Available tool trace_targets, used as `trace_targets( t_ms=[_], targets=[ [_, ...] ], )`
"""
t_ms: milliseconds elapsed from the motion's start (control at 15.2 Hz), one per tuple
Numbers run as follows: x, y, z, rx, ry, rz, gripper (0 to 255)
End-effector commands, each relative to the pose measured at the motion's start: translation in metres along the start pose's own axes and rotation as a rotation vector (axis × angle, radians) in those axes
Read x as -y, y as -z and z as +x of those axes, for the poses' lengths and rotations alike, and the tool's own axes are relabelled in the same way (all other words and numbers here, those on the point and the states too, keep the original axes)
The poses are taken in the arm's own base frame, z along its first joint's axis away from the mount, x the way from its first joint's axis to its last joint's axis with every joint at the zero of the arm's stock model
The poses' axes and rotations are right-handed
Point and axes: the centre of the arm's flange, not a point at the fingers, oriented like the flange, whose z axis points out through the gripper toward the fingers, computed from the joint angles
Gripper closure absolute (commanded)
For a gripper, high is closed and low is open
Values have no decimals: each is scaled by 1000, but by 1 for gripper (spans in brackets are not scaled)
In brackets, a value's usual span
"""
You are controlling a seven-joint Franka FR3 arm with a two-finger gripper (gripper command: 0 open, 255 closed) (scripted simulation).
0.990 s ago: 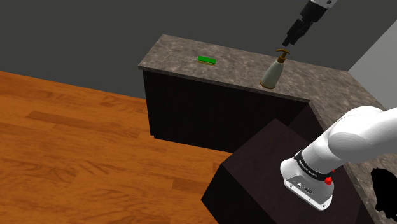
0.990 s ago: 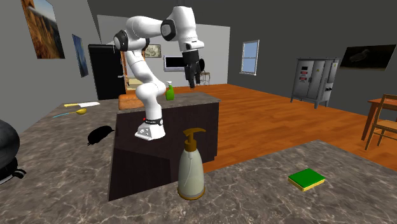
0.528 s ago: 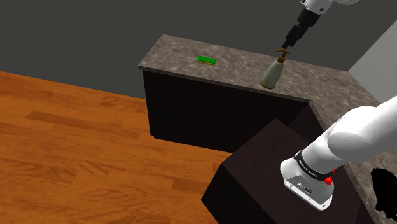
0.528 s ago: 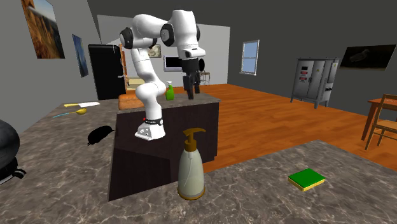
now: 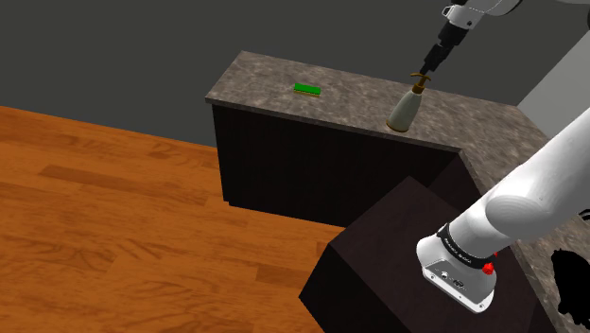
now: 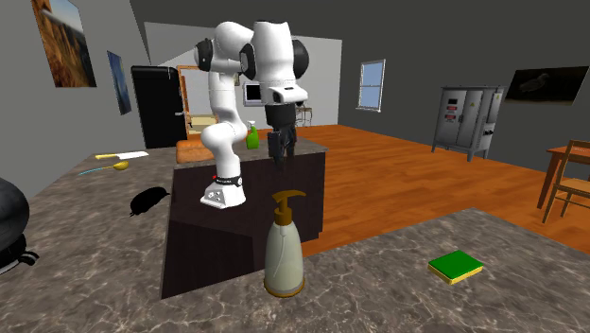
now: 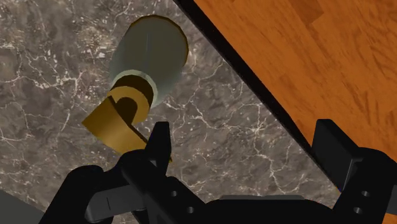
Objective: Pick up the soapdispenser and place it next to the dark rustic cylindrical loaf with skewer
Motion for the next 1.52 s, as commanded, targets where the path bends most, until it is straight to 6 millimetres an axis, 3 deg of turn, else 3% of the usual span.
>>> trace_targets(
  t_ms=[0,396,924,1452],
  targets=[
    [-25,-7,4,9,5,-6,0],
    [-96,-31,21,34,14,-23,0],
    [-97,-71,19,34,14,-23,0],
    [-97,-71,19,34,14,-23,0]
  ],
)
